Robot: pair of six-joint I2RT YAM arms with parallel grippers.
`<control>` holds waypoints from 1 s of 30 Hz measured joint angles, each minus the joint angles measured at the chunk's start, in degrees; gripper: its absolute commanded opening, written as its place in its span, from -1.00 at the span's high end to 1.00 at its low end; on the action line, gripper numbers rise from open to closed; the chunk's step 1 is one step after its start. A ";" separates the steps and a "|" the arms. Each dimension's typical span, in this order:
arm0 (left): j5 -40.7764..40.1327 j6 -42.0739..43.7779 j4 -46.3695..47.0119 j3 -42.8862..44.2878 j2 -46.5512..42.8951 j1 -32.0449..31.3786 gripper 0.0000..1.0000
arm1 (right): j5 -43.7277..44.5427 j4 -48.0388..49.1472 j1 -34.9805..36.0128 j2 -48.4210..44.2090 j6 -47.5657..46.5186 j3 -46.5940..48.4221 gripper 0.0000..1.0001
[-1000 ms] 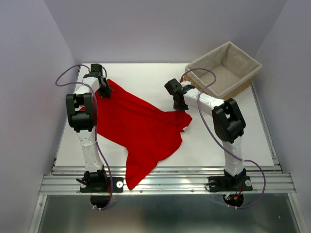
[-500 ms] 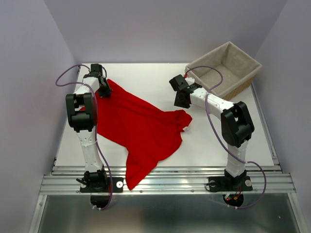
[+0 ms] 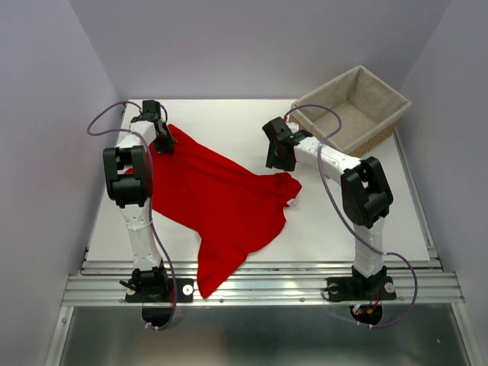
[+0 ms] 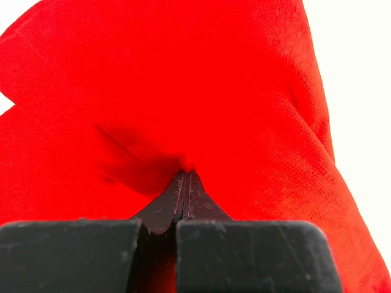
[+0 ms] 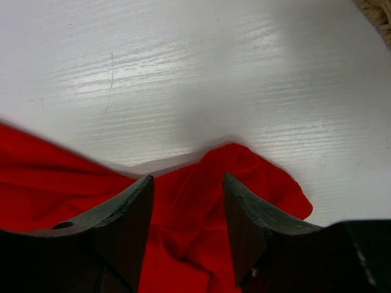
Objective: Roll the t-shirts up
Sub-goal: Fold the T-shirt at the center of the board.
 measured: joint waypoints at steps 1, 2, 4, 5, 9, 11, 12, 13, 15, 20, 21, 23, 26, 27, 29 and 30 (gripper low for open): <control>0.00 0.00 0.00 0.02 0.00 0.00 1.00 | -0.24 0.02 0.02 0.00 -0.09 0.00 -0.03; 0.00 -0.02 0.00 0.00 0.00 0.00 1.00 | -0.52 0.00 0.07 0.11 -0.22 0.00 0.04; 0.00 0.00 0.00 0.00 0.00 0.00 1.00 | -0.92 0.02 0.13 0.22 -0.22 -0.13 0.11; 0.00 0.00 0.00 0.02 0.00 0.00 1.00 | -1.03 -0.02 0.15 0.22 -0.22 -0.33 0.15; 0.02 -0.02 0.00 0.00 0.00 0.00 1.00 | -1.18 -0.09 0.15 0.22 -0.22 -0.76 0.14; 0.02 -0.02 0.00 0.00 0.00 0.02 1.00 | -1.33 -0.09 0.15 0.33 -0.22 -0.90 0.12; 0.04 -0.02 0.00 0.00 0.00 0.04 1.00 | -1.49 -0.09 0.15 0.46 -0.22 -0.90 0.09; 0.07 -0.02 0.00 0.00 0.00 0.04 1.00 | -1.60 -0.07 0.15 0.70 -0.22 -0.90 0.07; 0.15 -0.02 0.00 0.00 0.00 0.07 1.00 | -1.81 -0.11 0.15 1.14 -0.31 -0.90 0.06; 0.26 -0.02 0.04 0.00 0.00 0.09 1.00 | -2.49 -0.24 0.15 3.06 -0.72 -0.90 0.28; 0.28 -0.02 0.07 0.00 0.00 0.09 1.00 | -2.54 -0.33 0.15 3.37 -0.59 -0.90 0.34; 0.39 -0.02 0.09 0.00 0.00 0.09 1.00 | -2.51 -0.44 0.15 3.67 -0.63 -0.98 0.46; 0.42 -0.02 0.11 0.00 0.00 0.09 1.00 | -2.10 -0.37 0.15 3.65 -0.55 -1.03 0.56; 0.42 0.00 0.11 0.00 0.00 0.09 1.00 | -1.68 -0.39 0.15 3.65 -0.39 -1.09 0.59; 0.44 0.00 0.11 0.00 0.00 0.09 1.00 | -0.61 -0.35 0.15 3.30 -0.09 -1.70 0.65; 0.44 0.00 0.13 0.00 0.00 0.09 1.00 | -0.07 -0.44 0.15 2.91 0.13 -2.16 0.68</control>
